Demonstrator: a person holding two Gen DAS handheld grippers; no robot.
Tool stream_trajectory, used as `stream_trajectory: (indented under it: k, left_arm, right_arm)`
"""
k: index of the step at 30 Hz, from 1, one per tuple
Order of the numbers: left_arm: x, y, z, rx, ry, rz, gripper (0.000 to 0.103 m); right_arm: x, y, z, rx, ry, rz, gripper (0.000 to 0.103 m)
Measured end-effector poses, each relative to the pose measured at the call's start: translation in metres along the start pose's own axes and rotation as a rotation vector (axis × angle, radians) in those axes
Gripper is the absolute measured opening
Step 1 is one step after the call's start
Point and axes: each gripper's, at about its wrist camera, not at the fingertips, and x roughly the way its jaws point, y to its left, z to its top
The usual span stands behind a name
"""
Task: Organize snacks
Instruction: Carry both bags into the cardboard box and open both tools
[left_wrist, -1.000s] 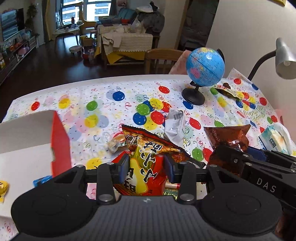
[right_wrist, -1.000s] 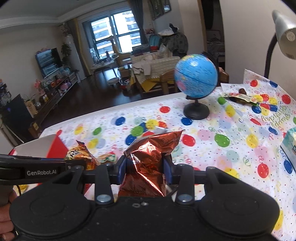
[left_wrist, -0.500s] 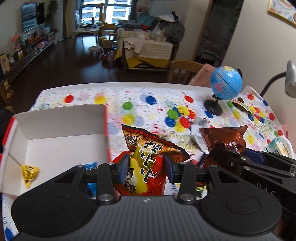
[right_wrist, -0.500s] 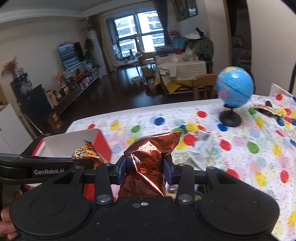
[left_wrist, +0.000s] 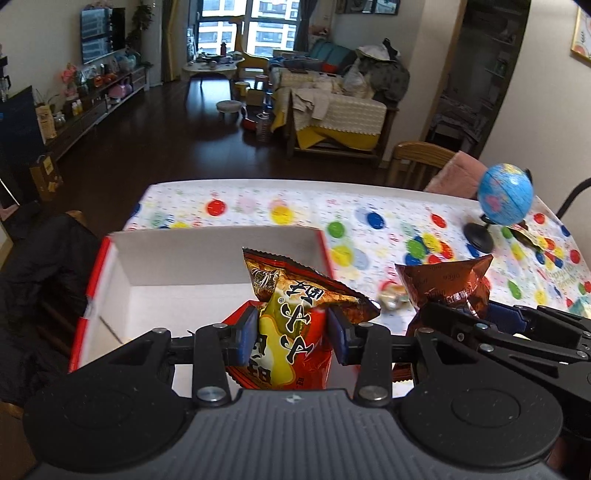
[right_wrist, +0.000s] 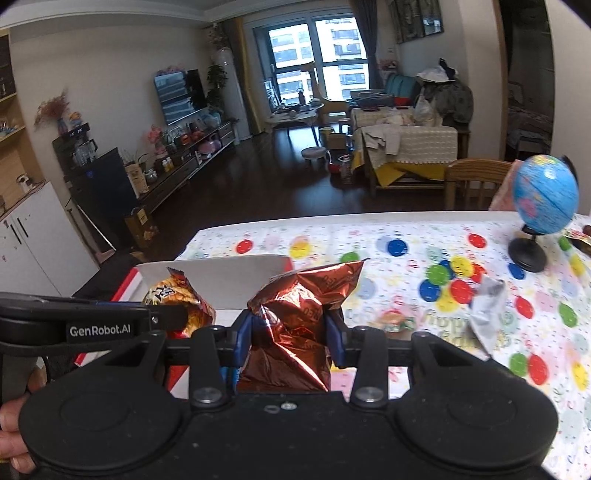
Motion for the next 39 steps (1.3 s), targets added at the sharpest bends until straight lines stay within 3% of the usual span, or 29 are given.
stream_trajectory:
  k: [20,39]
  left_arm:
    - [0.065,0.103,0.021,0.009,0.078,0.089,0.04]
    - [0.132,0.106,0.014,0.116,0.166,0.116,0.04]
  right_arm:
    - [0.097,0.079,-0.001,-0.069,0.125,-0.007,0.039]
    - [0.154,0.097,-0.021,-0.136,0.232,-0.038,0.039]
